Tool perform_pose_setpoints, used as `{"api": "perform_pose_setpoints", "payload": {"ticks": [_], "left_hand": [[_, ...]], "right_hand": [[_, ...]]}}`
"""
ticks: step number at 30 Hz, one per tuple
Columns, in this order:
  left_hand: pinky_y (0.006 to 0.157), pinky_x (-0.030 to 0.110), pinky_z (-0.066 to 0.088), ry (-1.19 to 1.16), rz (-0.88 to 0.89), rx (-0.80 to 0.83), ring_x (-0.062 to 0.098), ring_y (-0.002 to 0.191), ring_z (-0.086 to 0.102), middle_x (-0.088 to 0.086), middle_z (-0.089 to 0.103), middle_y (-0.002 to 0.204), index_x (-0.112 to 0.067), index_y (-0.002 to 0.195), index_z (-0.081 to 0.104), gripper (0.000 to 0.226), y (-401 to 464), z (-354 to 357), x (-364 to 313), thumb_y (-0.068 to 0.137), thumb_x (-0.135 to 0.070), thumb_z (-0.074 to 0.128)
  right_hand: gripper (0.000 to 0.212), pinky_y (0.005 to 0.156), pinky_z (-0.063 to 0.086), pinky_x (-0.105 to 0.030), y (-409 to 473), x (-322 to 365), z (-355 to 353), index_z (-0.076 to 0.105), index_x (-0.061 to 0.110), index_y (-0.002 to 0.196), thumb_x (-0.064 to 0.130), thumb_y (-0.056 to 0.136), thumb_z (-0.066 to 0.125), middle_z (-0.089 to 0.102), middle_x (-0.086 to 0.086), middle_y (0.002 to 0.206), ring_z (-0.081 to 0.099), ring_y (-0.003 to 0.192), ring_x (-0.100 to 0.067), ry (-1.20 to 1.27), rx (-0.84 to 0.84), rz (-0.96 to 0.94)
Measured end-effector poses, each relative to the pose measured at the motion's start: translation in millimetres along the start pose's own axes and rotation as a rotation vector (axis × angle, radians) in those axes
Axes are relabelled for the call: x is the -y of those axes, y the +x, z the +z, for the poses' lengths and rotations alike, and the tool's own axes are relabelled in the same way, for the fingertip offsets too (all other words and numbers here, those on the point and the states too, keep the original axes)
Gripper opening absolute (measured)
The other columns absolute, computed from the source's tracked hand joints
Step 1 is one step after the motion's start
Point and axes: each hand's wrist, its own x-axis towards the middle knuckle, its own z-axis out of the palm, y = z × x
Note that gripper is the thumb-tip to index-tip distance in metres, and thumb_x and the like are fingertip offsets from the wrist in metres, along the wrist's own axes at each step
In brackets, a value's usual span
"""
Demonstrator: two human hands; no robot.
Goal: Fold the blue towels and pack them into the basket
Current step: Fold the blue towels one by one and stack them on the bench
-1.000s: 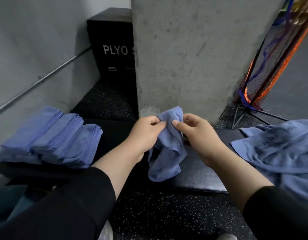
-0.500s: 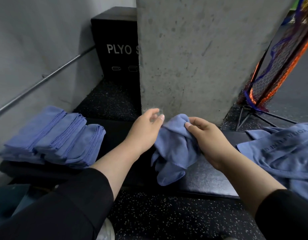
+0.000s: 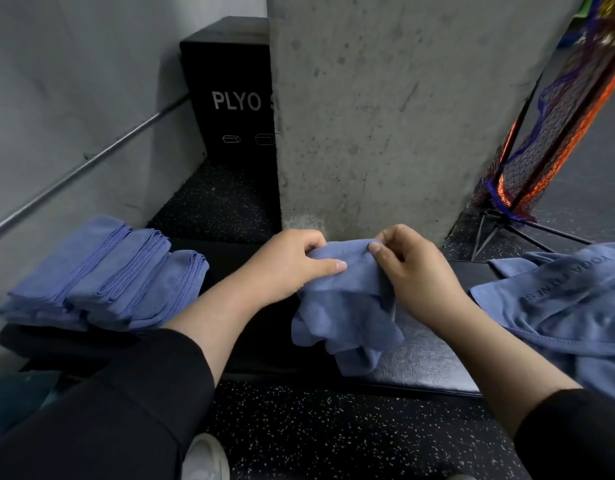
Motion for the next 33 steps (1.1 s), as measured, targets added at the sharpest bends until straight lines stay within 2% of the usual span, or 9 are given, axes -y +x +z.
{"api": "perform_pose_setpoints", "payload": {"ticks": [9,12,15,18,20,24,28,31,33], "left_hand": [[0.054,0.022,0.030,0.039,-0.024,-0.091,0.004,0.057,0.038,-0.004,0.048,0.063,-0.009,0.072,0.056,0.030,-1,-29,20,0.087,-0.026,0.076],[0.063,0.024,0.039,-0.042,0.024,-0.054,0.004,0.066,0.049,0.002,0.062,0.072,-0.011,0.085,0.068,0.012,-4,-30,17,0.092,-0.020,0.070],[0.068,0.019,0.044,-0.066,0.076,0.032,0.000,0.070,0.055,-0.008,0.067,0.074,-0.020,0.086,0.071,0.009,-7,-17,4,0.092,-0.014,0.067],[0.067,0.019,0.043,-0.090,0.087,0.033,-0.001,0.067,0.054,-0.014,0.064,0.071,-0.025,0.088,0.067,0.010,-4,-7,-6,0.090,-0.016,0.069],[0.067,0.027,0.041,-0.128,0.056,0.024,0.006,0.065,0.050,-0.008,0.060,0.069,-0.028,0.092,0.062,0.013,-3,-6,-7,0.087,-0.018,0.068],[0.065,0.033,0.041,-0.091,-0.036,0.115,0.012,0.066,0.052,-0.002,0.065,0.074,-0.028,0.100,0.060,0.022,-3,-15,0,0.083,-0.019,0.069],[0.054,0.026,0.030,0.199,-0.096,0.097,0.007,0.055,0.036,-0.003,0.046,0.060,-0.006,0.070,0.055,0.030,-5,-31,14,0.086,-0.023,0.072],[0.052,0.022,0.027,0.096,-0.102,-0.008,0.005,0.055,0.034,-0.005,0.041,0.059,-0.005,0.067,0.051,0.037,-7,-39,19,0.089,-0.025,0.072],[0.059,0.025,0.033,-0.021,-0.074,-0.008,0.006,0.061,0.040,-0.004,0.046,0.065,-0.001,0.076,0.054,0.032,-7,-37,14,0.091,-0.024,0.070]], "right_hand": [[0.014,0.061,0.035,-0.031,11,-14,-17,0.057,0.017,0.088,0.026,0.098,0.058,0.062,0.007,0.073,0.054,0.070,-0.015,-0.053,-0.153,0.177],[0.008,0.057,0.042,-0.028,9,-12,-15,0.059,0.018,0.088,0.016,0.090,0.066,0.067,0.002,0.075,0.056,0.068,-0.014,0.068,0.010,0.150],[0.039,0.072,0.050,-0.021,3,-6,-3,0.056,0.023,0.121,0.015,0.088,0.075,0.074,0.004,0.102,0.065,0.084,-0.006,0.270,0.297,0.034],[0.039,0.073,0.047,-0.017,0,0,8,0.059,0.028,0.125,0.024,0.089,0.074,0.071,0.012,0.086,0.062,0.074,0.000,0.213,0.410,-0.015],[0.007,0.063,0.042,-0.020,1,1,11,0.067,0.022,0.097,0.026,0.092,0.071,0.057,0.014,0.067,0.049,0.061,-0.001,0.126,0.380,-0.041],[0.035,0.050,0.028,-0.021,7,0,7,0.046,0.011,0.065,0.022,0.093,0.065,0.036,0.010,0.056,0.030,0.053,-0.003,0.027,0.072,-0.029],[0.035,0.045,0.024,-0.024,16,-7,-14,0.034,0.017,0.061,0.018,0.087,0.057,0.026,0.010,0.050,0.023,0.049,-0.007,0.018,-0.166,0.104],[0.020,0.057,0.037,-0.030,15,-14,-23,0.050,0.013,0.072,0.015,0.087,0.063,0.048,0.010,0.057,0.041,0.057,-0.009,0.130,0.011,0.139],[0.026,0.074,0.052,-0.035,10,-13,-19,0.060,0.015,0.105,0.012,0.084,0.075,0.072,0.002,0.089,0.063,0.080,-0.010,0.342,0.245,0.142]]}}
